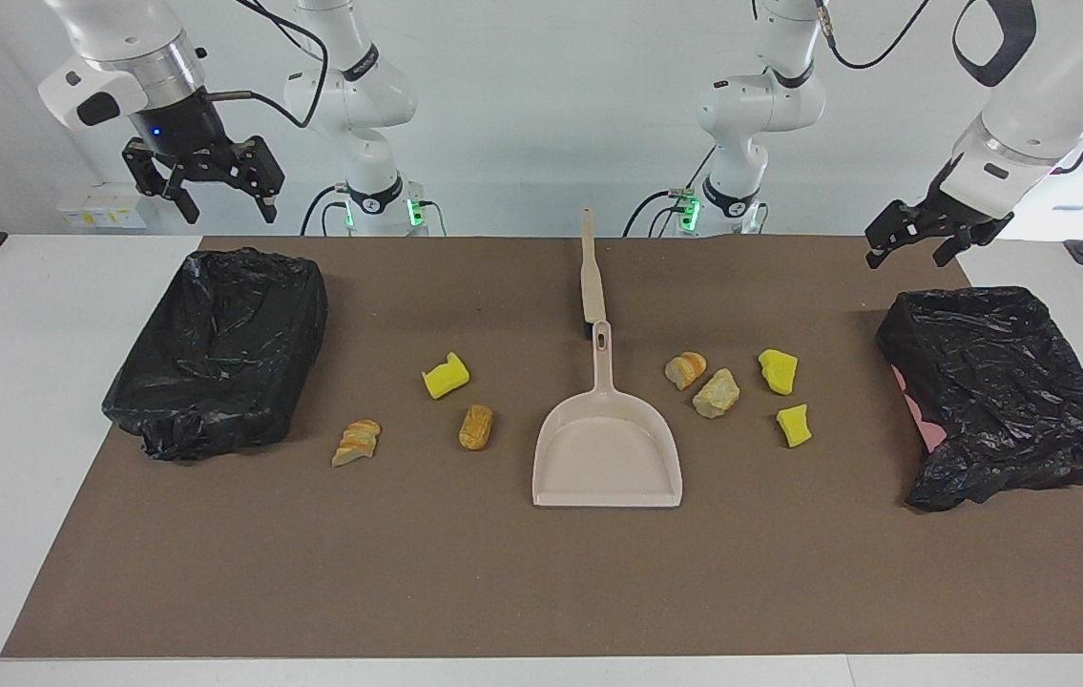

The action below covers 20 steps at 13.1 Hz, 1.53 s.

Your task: Sweep and dump trash in bin

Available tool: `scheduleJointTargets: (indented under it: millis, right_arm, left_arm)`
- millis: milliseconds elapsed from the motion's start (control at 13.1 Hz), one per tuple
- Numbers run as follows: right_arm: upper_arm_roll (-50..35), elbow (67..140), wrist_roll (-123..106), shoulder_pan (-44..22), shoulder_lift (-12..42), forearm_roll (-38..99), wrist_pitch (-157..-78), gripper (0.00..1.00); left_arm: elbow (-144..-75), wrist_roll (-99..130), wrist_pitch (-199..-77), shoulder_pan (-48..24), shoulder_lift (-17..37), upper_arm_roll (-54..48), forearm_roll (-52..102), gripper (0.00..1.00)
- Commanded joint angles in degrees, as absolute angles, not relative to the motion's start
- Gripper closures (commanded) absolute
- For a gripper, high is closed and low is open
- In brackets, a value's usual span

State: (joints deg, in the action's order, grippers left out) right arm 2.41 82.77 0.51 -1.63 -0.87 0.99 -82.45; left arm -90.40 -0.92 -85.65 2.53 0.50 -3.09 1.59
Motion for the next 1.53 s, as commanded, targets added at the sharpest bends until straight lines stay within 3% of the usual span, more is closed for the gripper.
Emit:
scheduleJointTargets:
  millis: [0, 612, 1148, 1454]
  right_arm:
    - [1.32, 82.00, -1.23, -0.09, -0.62, 1.32, -81.39, 0.00]
    - [1.41, 82.18, -0.97, -0.44, -0.88, 1.32, -81.74, 0.00]
    - [1.41, 82.18, -0.70, -0.61, -0.88, 1.32, -81.91, 0.00]
    - [1.49, 82.26, -1.14, -0.18, -1.05, 1.32, -80.51, 0.00]
  left_arm:
    - [-95.70, -3.94, -88.59, 1.85, -1.41, -2.99, 3.77, 0.00]
    - [-110.19, -6.94, -98.07, -7.72, -3.34, -3.52, 6.33, 0.00]
    - [-126.80, -5.63, -112.39, -22.57, -4.39, -3.52, 6.42, 0.00]
    - [-132.53, 9.79, -117.58, -33.10, -5.71, -3.52, 6.42, 0.00]
